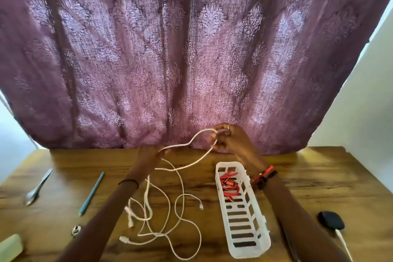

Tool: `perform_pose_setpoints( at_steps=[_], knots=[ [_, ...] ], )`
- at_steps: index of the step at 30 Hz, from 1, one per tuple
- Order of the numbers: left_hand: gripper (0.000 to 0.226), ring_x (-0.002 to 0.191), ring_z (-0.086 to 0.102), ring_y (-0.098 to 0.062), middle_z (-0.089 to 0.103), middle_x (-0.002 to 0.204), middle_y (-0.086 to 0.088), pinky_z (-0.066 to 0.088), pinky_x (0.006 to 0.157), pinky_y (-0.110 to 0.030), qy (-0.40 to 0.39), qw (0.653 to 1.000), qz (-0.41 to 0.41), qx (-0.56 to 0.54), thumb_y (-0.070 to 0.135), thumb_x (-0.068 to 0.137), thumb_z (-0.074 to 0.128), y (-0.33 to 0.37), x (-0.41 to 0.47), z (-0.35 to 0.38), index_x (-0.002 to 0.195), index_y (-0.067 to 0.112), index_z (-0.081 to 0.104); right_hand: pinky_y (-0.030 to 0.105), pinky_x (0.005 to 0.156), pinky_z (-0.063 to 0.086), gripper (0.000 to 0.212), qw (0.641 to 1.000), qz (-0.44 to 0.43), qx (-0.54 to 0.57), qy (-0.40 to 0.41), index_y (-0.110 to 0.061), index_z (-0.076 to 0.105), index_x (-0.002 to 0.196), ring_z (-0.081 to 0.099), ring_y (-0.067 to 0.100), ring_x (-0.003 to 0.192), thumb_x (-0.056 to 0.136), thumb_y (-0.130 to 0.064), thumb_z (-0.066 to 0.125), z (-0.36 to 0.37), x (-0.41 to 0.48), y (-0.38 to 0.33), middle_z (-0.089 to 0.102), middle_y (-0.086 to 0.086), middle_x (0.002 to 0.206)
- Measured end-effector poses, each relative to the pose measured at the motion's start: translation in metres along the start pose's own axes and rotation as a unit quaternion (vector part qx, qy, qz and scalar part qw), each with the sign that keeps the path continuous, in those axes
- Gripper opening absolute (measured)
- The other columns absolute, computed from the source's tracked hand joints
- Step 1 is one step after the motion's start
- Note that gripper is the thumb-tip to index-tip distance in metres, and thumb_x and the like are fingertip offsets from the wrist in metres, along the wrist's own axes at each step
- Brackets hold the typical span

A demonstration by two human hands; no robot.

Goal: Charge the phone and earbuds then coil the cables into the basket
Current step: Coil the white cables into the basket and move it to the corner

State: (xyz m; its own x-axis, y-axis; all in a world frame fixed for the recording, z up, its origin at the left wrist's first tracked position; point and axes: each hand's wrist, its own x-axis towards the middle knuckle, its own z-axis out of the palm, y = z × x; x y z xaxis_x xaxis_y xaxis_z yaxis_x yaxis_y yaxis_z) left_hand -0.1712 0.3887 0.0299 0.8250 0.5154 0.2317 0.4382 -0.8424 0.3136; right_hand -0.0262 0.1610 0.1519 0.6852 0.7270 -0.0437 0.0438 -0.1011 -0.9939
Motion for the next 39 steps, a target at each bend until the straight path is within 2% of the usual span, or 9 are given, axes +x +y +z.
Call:
perform_pose_setpoints(
  at_steps=[4,7,12,16,20,24,30,35,39],
  knots=[
    [0.022,0.056,0.056,-0.013,0.066,0.061,0.002,0.045,0.053,-0.025,-0.034,0.918,-0.102,-0.381,0.021,0.092,0.057,-0.002,-0.005,-0.030,0.074,0.023,0.070,0.020,0.053,0.057,0.015,0.998,-0.048,-0.010,0.028,-0.005,0.061,0.093,0.066,0.008,0.054,0.087,0.008,0.054,-0.023,0.007,-0.018,0.070,-0.001,0.059],
    [0.023,0.040,0.047,0.002,0.057,0.043,0.007,0.035,0.048,-0.010,-0.023,0.885,-0.126,-0.448,0.012,0.093,0.052,0.004,-0.007,-0.051,0.082,0.006,0.071,0.018,0.052,0.055,0.018,0.995,-0.070,-0.013,0.064,0.003,0.060,0.103,0.066,0.008,0.054,0.088,0.010,0.051,-0.035,0.013,-0.026,0.069,0.008,0.068],
    [0.035,0.046,0.046,0.001,0.054,0.051,0.011,0.040,0.050,-0.008,0.019,0.800,-0.132,-0.585,0.018,0.093,0.050,0.001,-0.005,-0.073,0.072,0.020,0.077,0.020,0.049,0.055,0.019,0.994,-0.046,-0.078,0.064,-0.003,0.058,0.095,0.064,0.011,0.050,0.087,0.012,0.050,-0.030,0.018,-0.021,0.062,0.014,0.071],
    [0.029,0.042,0.044,0.000,0.054,0.048,0.010,0.039,0.044,-0.008,0.057,0.830,-0.103,-0.546,0.018,0.089,0.058,0.027,0.001,-0.103,0.068,0.022,0.076,0.027,0.084,0.045,0.027,0.935,-0.054,-0.350,0.015,-0.009,0.063,0.109,0.063,0.025,0.090,0.084,-0.003,0.062,-0.021,0.024,-0.010,0.066,0.010,0.101],
    [0.015,0.040,0.041,0.000,0.052,0.045,0.009,0.035,0.043,-0.008,0.069,0.860,-0.050,-0.503,0.012,0.088,0.059,0.058,0.005,-0.116,0.080,0.009,0.071,0.017,0.099,0.037,0.038,0.891,-0.258,-0.373,-0.002,-0.005,0.060,0.121,0.057,0.017,0.113,0.083,0.001,0.061,0.006,0.016,-0.022,0.062,0.012,0.123],
    [0.014,0.040,0.042,0.001,0.054,0.044,0.009,0.035,0.045,-0.008,0.047,0.883,-0.012,-0.466,0.010,0.088,0.059,0.082,0.012,-0.117,0.079,0.010,0.070,0.035,0.091,0.049,0.027,0.836,-0.326,-0.435,-0.074,-0.005,0.065,0.110,0.061,0.023,0.102,0.084,-0.010,0.062,0.034,0.014,-0.032,0.065,0.010,0.115],
    [0.015,0.043,0.044,0.000,0.055,0.047,0.009,0.036,0.048,-0.010,0.052,0.894,0.033,-0.444,0.017,0.089,0.060,0.093,0.013,-0.124,0.082,0.010,0.071,0.040,0.070,0.051,0.011,0.844,-0.362,-0.392,0.045,-0.016,0.055,0.097,0.061,0.024,0.078,0.088,-0.018,0.059,0.043,0.009,-0.053,0.065,0.005,0.085],
    [0.017,0.045,0.045,-0.002,0.055,0.053,0.002,0.037,0.050,-0.012,0.047,0.900,0.049,-0.430,0.020,0.089,0.060,0.096,0.011,-0.126,0.086,0.008,0.072,0.032,0.074,0.045,0.027,0.749,-0.370,-0.550,0.014,-0.012,0.063,0.110,0.057,0.022,0.099,0.095,-0.027,0.048,0.039,0.018,-0.057,0.055,0.007,0.104],
    [0.017,0.047,0.049,-0.003,0.055,0.049,0.008,0.044,0.055,-0.017,0.027,0.874,0.037,-0.485,0.016,0.092,0.055,0.092,0.007,-0.124,0.087,0.010,0.069,0.035,0.080,0.047,0.025,0.773,-0.379,-0.504,0.060,-0.011,0.065,0.109,0.058,0.024,0.098,0.095,-0.025,0.050,0.029,0.027,-0.065,0.059,0.008,0.102]
  ],
)
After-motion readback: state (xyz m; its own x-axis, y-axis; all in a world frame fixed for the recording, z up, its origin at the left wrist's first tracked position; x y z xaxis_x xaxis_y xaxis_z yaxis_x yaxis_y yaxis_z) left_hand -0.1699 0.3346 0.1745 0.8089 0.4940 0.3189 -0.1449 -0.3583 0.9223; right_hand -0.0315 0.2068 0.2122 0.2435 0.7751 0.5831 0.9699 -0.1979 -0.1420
